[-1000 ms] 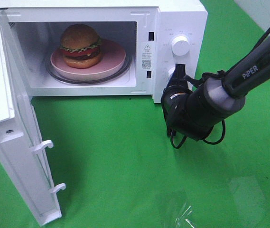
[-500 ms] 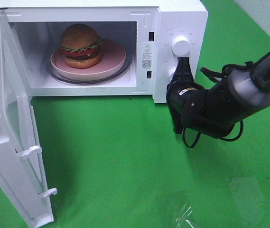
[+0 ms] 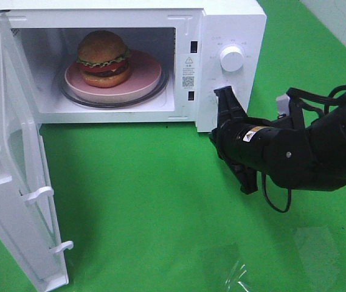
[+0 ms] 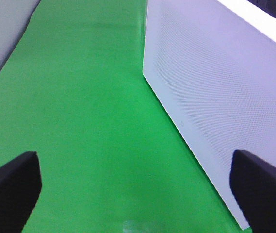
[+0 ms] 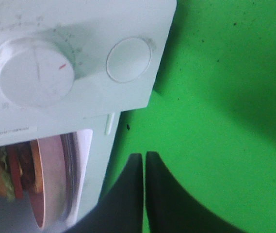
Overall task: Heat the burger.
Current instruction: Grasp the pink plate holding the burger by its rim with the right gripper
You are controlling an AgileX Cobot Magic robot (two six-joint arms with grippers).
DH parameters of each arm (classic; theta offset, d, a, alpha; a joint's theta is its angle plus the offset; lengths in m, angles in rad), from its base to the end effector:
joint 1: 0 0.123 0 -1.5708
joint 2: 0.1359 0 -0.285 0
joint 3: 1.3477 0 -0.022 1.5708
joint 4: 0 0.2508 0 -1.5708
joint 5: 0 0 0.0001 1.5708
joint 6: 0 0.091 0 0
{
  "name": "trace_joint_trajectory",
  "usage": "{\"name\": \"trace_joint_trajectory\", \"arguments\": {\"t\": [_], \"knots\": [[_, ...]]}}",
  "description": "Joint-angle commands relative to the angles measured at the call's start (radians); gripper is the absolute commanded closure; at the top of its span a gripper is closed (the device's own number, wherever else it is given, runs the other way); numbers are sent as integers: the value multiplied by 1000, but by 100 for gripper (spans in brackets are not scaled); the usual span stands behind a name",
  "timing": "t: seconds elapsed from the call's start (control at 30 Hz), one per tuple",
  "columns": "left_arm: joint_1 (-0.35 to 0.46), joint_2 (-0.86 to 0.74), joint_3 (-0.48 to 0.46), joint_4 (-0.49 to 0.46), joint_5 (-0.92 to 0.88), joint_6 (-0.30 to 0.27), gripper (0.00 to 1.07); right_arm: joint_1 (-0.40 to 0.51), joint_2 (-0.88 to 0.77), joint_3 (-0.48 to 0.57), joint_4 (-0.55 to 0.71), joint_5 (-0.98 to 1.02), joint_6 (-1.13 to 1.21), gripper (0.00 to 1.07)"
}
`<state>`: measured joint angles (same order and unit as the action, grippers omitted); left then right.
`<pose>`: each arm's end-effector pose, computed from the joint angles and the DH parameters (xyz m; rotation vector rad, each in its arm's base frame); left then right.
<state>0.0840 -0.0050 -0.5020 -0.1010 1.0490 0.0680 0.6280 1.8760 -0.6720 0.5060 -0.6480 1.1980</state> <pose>-0.0049 -0.0084 0.2791 -0.0118 2.0216 -0.0242 0.2797 0.1703 0.1208 1.2325 1.8881 1.0108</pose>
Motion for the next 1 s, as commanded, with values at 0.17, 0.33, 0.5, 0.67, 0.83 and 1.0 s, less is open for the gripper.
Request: {"name": "trace_joint_trajectory", "arguments": {"t": [0.17,0.33,0.5,0.67,0.83,1.0], "knots": [[2,-20,3,-2,-7,-2,9,4,-115,10,-131,187,-234,103],[2,-20,3,-2,-7,-2,9,4,-178,10,-149,327,-426,102],[2,-20,3,-2,-7,-2,9,4,-214,9,-154,458,-597,101],[2,-20,3,-2,-7,-2,9,4,-250,6,-154,611,-731,100],[2,-20,3,-2,-7,-2,9,4,-291,6,-158,724,-858,98],[2,-20,3,-2,-7,-2,9,4,-338,6,-162,838,-1030,89]]}}
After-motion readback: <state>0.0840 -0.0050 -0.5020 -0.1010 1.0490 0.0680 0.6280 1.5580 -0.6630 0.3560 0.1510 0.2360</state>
